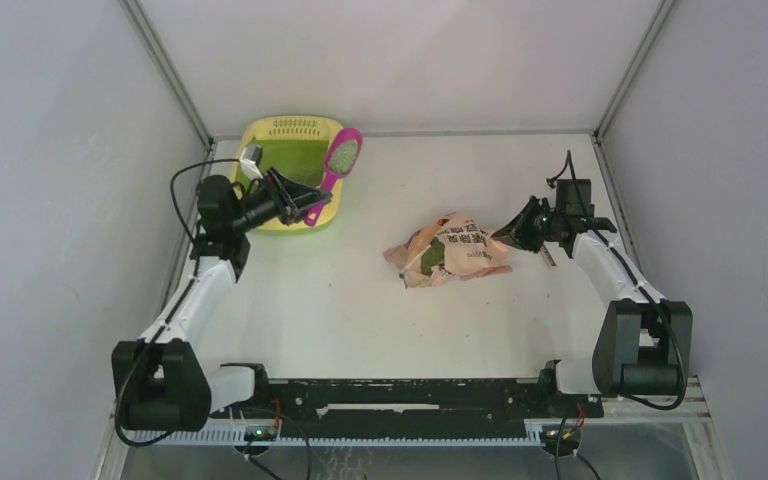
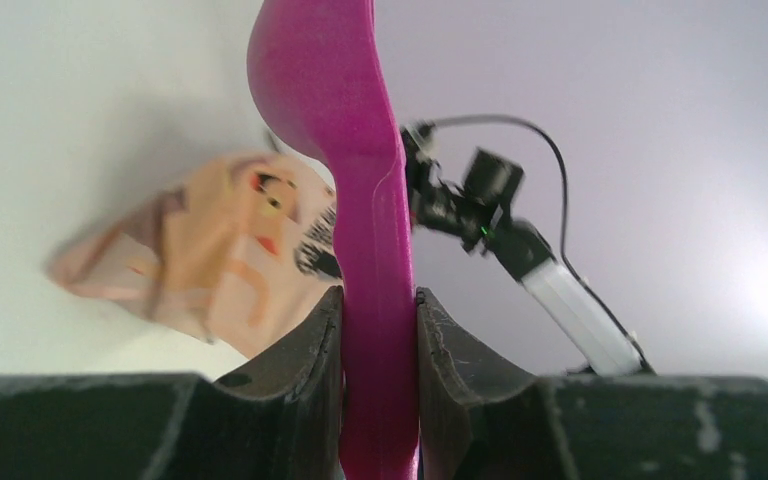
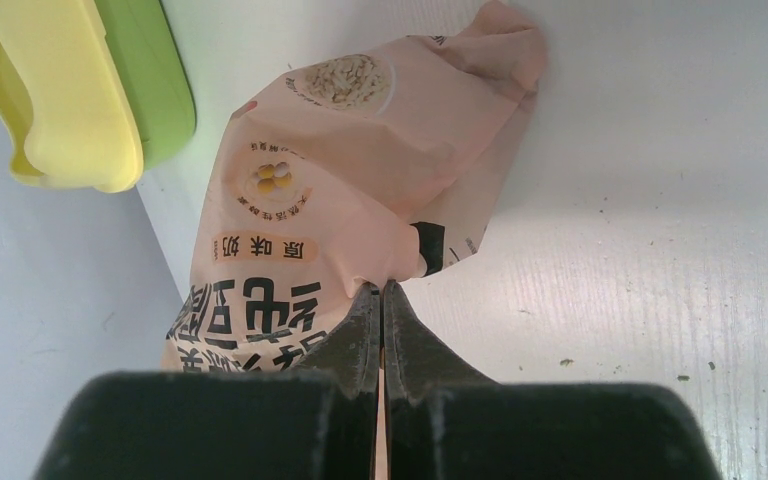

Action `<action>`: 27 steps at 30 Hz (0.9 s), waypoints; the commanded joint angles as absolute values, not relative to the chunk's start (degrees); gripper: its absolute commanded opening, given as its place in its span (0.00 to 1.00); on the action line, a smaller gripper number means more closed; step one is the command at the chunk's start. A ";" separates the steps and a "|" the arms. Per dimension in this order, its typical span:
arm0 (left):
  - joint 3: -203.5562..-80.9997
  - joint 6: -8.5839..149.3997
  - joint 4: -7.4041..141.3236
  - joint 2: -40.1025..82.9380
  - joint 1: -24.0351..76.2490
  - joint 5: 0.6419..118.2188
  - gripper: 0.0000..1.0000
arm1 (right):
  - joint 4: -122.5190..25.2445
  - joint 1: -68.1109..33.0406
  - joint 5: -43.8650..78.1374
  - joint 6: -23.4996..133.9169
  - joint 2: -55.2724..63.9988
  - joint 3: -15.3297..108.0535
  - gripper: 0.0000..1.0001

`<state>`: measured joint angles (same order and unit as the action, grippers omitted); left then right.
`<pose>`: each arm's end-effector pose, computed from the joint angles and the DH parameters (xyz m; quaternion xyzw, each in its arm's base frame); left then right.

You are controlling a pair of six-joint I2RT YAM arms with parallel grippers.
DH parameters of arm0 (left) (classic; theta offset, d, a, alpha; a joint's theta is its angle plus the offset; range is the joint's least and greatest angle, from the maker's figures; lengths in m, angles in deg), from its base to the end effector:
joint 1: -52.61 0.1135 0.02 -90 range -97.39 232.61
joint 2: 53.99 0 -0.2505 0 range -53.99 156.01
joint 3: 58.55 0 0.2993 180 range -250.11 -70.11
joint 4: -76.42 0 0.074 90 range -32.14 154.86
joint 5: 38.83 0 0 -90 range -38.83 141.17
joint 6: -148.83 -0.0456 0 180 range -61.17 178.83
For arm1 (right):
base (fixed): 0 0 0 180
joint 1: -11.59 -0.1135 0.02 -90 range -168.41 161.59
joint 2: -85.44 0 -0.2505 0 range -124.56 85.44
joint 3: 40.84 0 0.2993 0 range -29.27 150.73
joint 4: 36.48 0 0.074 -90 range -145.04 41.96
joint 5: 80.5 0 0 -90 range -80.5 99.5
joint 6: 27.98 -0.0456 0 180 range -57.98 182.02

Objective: Fill the litter box with clean litter
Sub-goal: Pour the cat litter into the litter box.

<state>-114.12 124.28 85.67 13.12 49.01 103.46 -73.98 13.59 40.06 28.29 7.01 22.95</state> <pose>0.3147 -0.0559 0.2803 -0.0708 0.7122 -0.6143 0.3323 0.3295 0.0117 0.1938 0.1986 0.8947 0.3253 0.2329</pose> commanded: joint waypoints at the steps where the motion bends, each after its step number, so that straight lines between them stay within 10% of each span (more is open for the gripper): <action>1: -124.41 115.16 73.08 15.81 55.57 103.87 0.00 | -71.33 13.20 40.75 27.84 8.53 23.20 0.00; 27: -155.34 75.34 25.69 34.27 62.64 65.94 0.00 | -68.63 12.69 42.48 27.75 7.48 20.56 0.00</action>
<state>-148.39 80.76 28.21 34.08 63.28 73.58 -70.94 13.31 41.33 28.13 7.01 20.90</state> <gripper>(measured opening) 0.319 0.007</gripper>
